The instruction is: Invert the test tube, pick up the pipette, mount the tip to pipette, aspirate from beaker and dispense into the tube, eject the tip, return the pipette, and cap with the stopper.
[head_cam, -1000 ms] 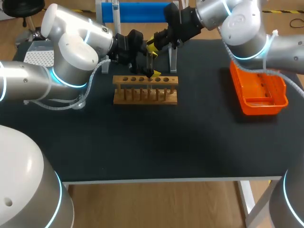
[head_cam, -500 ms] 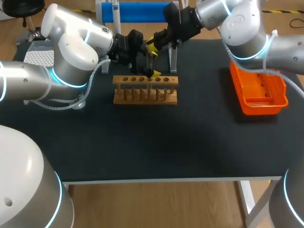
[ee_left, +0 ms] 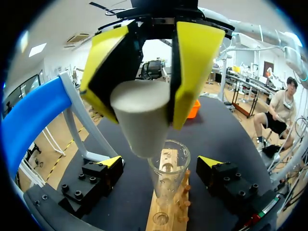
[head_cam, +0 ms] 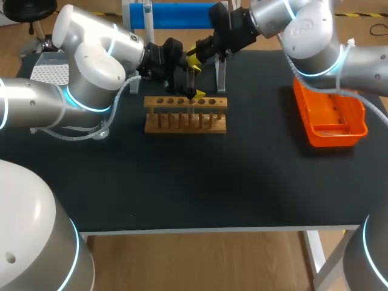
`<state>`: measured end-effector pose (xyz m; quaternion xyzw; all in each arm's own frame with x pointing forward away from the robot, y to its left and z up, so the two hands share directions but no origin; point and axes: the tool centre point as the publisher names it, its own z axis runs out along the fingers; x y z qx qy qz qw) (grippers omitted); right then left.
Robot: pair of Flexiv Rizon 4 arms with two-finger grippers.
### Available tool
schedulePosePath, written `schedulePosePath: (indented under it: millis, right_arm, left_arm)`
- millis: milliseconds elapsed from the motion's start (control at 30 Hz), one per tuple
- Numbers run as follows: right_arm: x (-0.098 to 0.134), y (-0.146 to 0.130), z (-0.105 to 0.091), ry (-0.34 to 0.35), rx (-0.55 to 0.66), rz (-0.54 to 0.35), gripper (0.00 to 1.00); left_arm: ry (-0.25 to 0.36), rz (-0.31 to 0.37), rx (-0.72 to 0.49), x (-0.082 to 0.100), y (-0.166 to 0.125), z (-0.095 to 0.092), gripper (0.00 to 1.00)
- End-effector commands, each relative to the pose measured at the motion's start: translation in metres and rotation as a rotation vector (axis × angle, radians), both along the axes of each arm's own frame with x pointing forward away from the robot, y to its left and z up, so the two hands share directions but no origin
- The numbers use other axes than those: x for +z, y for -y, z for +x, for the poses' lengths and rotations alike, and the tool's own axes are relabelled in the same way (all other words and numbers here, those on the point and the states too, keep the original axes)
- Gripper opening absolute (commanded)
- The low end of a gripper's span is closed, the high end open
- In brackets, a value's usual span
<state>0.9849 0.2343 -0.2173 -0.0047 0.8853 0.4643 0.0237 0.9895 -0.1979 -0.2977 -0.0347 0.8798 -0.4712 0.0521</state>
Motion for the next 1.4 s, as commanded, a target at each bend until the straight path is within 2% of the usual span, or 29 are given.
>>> schedulePosePath:
  millis: [33,1400]
  right_arm:
    - [0.001,0.001,-0.002,-0.002,0.002,-0.002,0.00]
    - [-0.013,0.001,-0.012,-0.025,0.003,-0.004,0.00]
  left_arm:
    - [-0.002,0.002,-0.002,0.000,0.000,0.001,1.00]
    - [-0.002,0.002,-0.002,0.000,0.000,0.001,1.00]
